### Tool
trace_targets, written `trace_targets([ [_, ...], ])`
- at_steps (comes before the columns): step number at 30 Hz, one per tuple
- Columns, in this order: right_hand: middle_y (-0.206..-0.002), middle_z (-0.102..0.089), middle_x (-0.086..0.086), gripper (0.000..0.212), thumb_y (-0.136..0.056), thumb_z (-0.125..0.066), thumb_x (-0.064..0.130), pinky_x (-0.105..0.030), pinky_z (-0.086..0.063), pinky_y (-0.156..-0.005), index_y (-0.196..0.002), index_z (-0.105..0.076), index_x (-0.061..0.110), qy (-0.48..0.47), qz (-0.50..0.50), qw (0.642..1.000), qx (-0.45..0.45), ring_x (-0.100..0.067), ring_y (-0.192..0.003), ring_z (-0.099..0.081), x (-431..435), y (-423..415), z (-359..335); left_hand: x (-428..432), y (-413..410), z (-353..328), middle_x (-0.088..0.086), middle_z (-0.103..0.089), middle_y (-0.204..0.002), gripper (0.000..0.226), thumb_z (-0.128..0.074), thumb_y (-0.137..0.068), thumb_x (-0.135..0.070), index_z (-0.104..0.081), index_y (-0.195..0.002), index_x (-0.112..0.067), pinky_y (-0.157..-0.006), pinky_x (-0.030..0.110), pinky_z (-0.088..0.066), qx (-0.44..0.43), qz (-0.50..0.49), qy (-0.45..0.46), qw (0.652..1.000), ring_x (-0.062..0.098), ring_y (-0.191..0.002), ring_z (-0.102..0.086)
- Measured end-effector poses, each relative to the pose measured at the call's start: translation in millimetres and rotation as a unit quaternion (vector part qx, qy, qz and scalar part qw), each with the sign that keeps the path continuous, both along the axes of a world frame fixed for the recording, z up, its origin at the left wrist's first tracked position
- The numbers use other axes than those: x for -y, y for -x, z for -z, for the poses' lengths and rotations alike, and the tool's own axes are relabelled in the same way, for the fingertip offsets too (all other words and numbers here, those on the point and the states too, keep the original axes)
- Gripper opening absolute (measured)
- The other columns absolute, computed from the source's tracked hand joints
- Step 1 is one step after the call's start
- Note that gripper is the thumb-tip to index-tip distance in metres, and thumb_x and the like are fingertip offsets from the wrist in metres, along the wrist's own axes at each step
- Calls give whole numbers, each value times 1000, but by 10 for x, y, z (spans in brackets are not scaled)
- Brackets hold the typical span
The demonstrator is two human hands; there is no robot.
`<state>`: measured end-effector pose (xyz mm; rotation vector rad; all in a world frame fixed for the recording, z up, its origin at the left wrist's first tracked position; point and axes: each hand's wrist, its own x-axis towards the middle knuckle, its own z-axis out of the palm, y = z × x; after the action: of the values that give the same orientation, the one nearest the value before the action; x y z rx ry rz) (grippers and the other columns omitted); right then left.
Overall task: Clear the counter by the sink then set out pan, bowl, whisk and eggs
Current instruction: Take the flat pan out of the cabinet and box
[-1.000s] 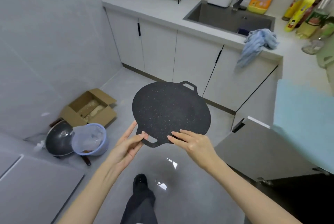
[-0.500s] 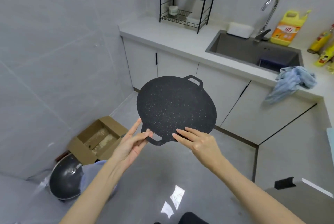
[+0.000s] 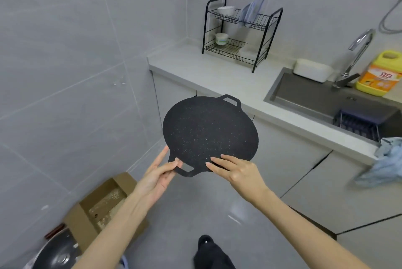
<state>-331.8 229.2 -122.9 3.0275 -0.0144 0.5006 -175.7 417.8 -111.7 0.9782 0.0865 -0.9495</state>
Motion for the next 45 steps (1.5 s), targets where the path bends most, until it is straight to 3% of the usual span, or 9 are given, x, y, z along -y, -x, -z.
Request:
trace_targets([
  [4, -115, -69, 9, 74, -54, -80, -8, -20, -54, -56, -116, -69, 30, -45, -28, 997, -50, -17, -98, -69, 648, -569, -78, 600, -482, -61, 12, -72, -106, 65, -48, -86, 15, -44, -140, -20, -81, 25, -56, 13, -6, -5, 1000, 15, -95, -70],
  [8, -114, -70, 8, 83, -47, -74, -15, -20, -54, -55, -116, -69, 29, -56, -34, 996, -61, -17, -98, -69, 1173, -1076, -155, 1059, -921, -117, 11, -72, -103, 64, -48, -87, 14, -43, -140, -21, -73, 22, -58, 22, -21, -15, 999, 14, -90, -71],
  [12, -111, -71, 8, 59, -74, -42, -4, -19, -54, -55, -115, -70, 29, -29, -48, 996, -73, -17, -95, -70, 1578, -1621, -180, 1419, -1404, -100, 8, -72, -102, 64, -49, -88, 12, -41, -141, -22, -72, 19, -57, 26, -35, -28, 999, 11, -88, -71],
  [18, -110, -71, 11, 83, -42, -81, -9, -19, -55, -57, -114, -69, 31, -17, -35, 989, -146, -15, -94, -70, 1941, -2500, -83, 1823, -2177, -32, 6, -68, -113, 61, -48, -88, 12, -44, -140, -21, -95, 30, -47, 19, -51, -24, 998, 16, -106, -63],
  [22, -109, -70, 16, 91, -32, -86, -6, -16, -51, -53, -112, -70, 35, -9, 3, 980, -201, -11, -92, -70, 2157, -3180, 28, 2059, -2875, 157, 9, -62, -125, 62, -49, -88, 13, -43, -140, -19, -99, 33, -41, 1, -49, -28, 998, 17, -106, -64],
  [26, -109, -70, 16, 95, -29, -86, -5, -16, -51, -48, -113, -69, 36, 0, 32, 975, -221, -11, -90, -70, 2371, -3796, 156, 2269, -3554, 348, 11, -71, -109, 65, -51, -86, 13, -42, -141, -19, -110, 35, -37, -33, -45, -40, 998, 17, -98, -69],
  [28, -119, -66, 15, 97, -38, -84, -6, -19, -53, -50, -121, -63, 37, -10, 50, 971, -235, -12, -100, -68, 2448, -4186, 112, 2403, -3971, 416, 12, -71, -107, 66, -51, -85, 14, -43, -142, -19, -111, 36, -35, -42, -35, -46, 997, 18, -103, -67],
  [32, -157, -19, 13, 90, -83, -43, -15, -33, -50, -87, -150, -16, 37, -35, 31, 958, -283, -18, -143, -25, 2596, -4687, 101, 2609, -4539, 501, 11, -69, -110, 66, -51, -85, 15, -44, -141, -19, -106, 34, -39, -60, -35, -49, 996, 17, -96, -69],
  [45, -160, -7, 12, 98, -81, -47, -17, -31, -45, -91, -151, -4, 36, -44, 67, 929, -362, -18, -146, -14, 2956, -5707, 243, 3063, -5494, 805, 9, -67, -112, 65, -51, -85, 15, -46, -139, -21, -100, 32, -43, -89, -39, -72, 993, 17, -98, -67],
])
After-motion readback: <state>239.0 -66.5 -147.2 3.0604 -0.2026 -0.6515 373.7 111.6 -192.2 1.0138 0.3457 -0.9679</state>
